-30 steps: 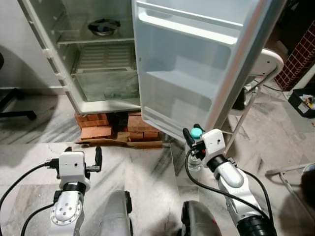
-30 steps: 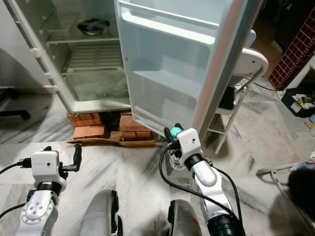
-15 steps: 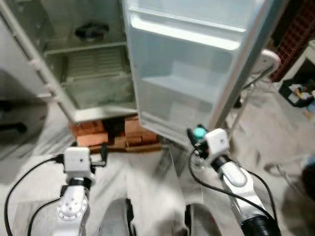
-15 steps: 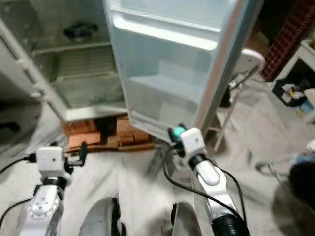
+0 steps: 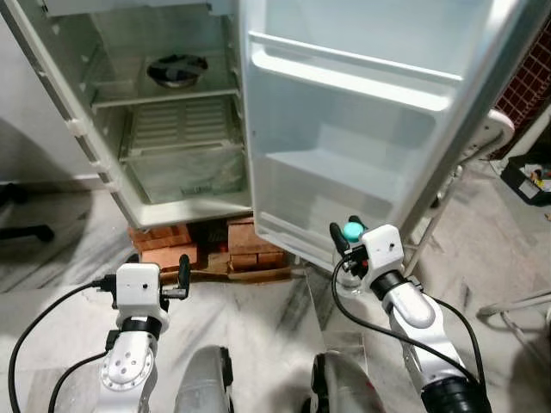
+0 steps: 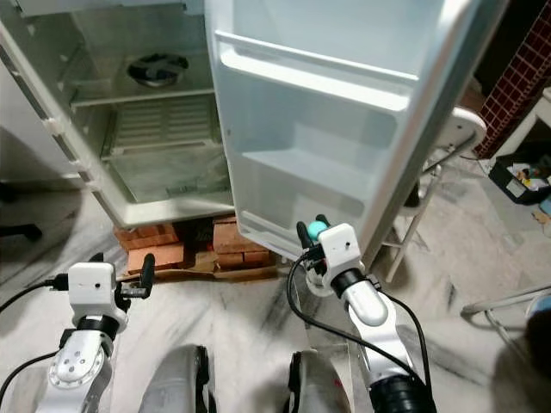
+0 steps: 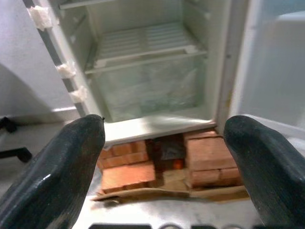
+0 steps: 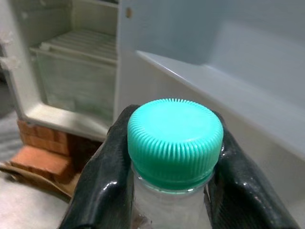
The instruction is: Restocking fridge
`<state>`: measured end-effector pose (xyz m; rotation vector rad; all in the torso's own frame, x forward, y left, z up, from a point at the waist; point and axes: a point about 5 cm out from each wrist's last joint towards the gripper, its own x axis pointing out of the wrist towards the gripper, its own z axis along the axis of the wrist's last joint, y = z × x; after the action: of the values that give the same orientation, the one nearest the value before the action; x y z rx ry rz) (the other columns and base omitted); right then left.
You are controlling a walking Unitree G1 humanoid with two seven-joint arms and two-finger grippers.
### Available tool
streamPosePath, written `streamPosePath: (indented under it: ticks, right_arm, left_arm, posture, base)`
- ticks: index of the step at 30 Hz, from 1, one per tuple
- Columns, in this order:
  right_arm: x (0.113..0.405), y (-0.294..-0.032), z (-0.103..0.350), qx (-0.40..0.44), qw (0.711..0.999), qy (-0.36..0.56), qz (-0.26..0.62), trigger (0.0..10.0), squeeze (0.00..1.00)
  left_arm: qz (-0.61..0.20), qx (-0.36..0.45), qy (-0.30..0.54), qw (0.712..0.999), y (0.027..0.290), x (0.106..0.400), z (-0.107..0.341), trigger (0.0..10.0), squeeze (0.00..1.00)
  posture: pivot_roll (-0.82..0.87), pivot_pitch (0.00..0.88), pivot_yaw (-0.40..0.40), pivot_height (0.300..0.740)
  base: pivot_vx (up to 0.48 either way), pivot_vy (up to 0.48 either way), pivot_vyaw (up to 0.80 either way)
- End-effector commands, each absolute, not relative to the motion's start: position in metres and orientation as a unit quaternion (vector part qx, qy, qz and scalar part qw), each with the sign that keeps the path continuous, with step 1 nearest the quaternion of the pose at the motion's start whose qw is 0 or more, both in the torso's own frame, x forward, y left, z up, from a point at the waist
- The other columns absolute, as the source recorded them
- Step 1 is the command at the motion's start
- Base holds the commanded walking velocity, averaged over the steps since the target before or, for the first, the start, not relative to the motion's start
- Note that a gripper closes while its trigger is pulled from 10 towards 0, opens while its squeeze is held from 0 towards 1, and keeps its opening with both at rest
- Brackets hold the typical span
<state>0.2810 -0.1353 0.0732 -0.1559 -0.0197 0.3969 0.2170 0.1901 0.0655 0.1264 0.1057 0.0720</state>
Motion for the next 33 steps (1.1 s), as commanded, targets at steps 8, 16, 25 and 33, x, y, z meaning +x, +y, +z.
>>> streamPosePath:
  ticks: [8,16,25,33]
  right_arm:
    - [0.2820,-0.1353,0.0781,-0.082,0.976,-0.023,0.201,10.0,0.00]
    - [0.2823,-0.1357,0.0781,-0.083,0.976,-0.023,0.200,10.0,0.00]
    - [0.2832,-0.1362,0.0779,-0.087,0.975,-0.022,0.201,10.0,0.00]
    - [0.2841,-0.1362,0.0771,-0.088,0.975,-0.018,0.203,10.0,0.00]
  left_arm:
    - [0.027,0.066,0.054,0.996,0.1874,0.2185,0.0659,10.0,0.00]
    - [0.022,0.065,0.053,0.996,0.1864,0.2189,0.0653,10.0,0.00]
    - [0.031,0.066,0.054,0.996,0.1866,0.2192,0.0653,10.0,0.00]
    - [0.037,0.071,0.054,0.995,0.1879,0.2185,0.0652,10.0,0.00]
  posture:
    - [-0.01,0.102,0.009,0.645]
    - [-0.01,0.102,0.008,0.645]
    - [-0.01,0.104,0.004,0.645]
    - [-0.01,0.106,0.001,0.630]
  base:
    - [0.350,0.000,0.00]
    - [0.325,0.000,0.00]
    - [0.114,0.000,0.00]
    - [0.000,0.000,0.00]
